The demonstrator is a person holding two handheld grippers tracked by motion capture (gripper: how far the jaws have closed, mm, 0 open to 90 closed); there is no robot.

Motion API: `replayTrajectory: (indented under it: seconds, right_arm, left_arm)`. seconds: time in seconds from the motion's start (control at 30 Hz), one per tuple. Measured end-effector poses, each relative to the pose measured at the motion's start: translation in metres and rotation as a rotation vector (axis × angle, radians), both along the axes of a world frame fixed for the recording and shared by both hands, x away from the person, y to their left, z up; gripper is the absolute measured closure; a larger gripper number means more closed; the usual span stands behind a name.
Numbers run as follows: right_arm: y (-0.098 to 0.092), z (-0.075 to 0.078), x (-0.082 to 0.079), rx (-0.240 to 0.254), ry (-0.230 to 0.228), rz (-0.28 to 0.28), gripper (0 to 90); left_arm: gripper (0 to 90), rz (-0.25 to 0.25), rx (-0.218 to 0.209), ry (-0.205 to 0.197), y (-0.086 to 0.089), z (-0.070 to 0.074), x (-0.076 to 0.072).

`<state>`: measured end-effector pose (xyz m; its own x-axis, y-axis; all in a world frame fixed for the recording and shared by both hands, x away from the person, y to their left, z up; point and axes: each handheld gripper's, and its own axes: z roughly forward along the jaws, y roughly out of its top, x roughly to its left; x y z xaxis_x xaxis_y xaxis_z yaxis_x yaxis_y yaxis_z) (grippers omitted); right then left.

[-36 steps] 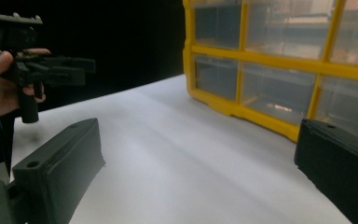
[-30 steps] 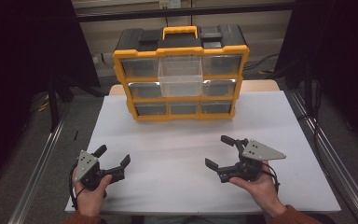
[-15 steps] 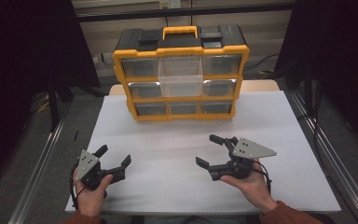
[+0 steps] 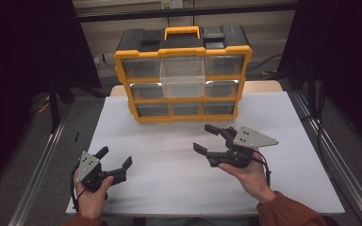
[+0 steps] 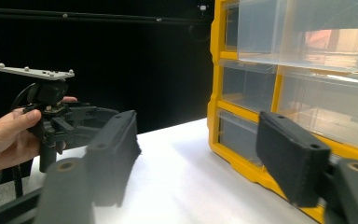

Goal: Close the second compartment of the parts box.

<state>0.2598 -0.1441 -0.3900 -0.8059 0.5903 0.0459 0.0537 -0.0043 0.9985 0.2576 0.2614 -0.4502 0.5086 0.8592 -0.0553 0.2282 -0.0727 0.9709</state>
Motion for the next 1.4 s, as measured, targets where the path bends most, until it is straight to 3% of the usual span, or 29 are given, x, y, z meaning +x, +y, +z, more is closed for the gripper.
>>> replayTrajectory:
  seconds: [0.23, 0.47, 0.57, 0.77, 1.23, 1.4]
  right_arm:
    - [0.004, 0.000, 0.005, -0.001, 0.007, 0.026, 51.5]
    - [0.007, 0.006, 0.013, 0.013, 0.004, 0.018, 62.8]
    - [0.007, 0.010, 0.017, -0.015, -0.007, 0.000, 63.6]
    - [0.005, 0.014, 0.024, 0.005, -0.013, -0.004, 75.8]
    - [0.009, 0.021, 0.034, -0.006, -0.034, -0.008, 90.0]
    - [0.013, 0.024, 0.040, 0.003, -0.037, -0.003, 90.0]
  left_arm:
    - [4.2, 0.005, 0.004, -0.003, 0.000, 0.000, 0.000]
    - [4.2, 0.001, -0.002, -0.009, 0.000, 0.000, 0.000]
    - [4.2, -0.004, -0.007, -0.008, 0.001, 0.000, 0.000]
    - [4.2, 0.006, -0.001, -0.006, 0.000, 0.000, 0.000]
    - [4.2, 0.004, -0.020, -0.010, 0.001, 0.000, 0.000]
    - [4.2, 0.018, -0.015, -0.004, 0.001, -0.001, 0.001]
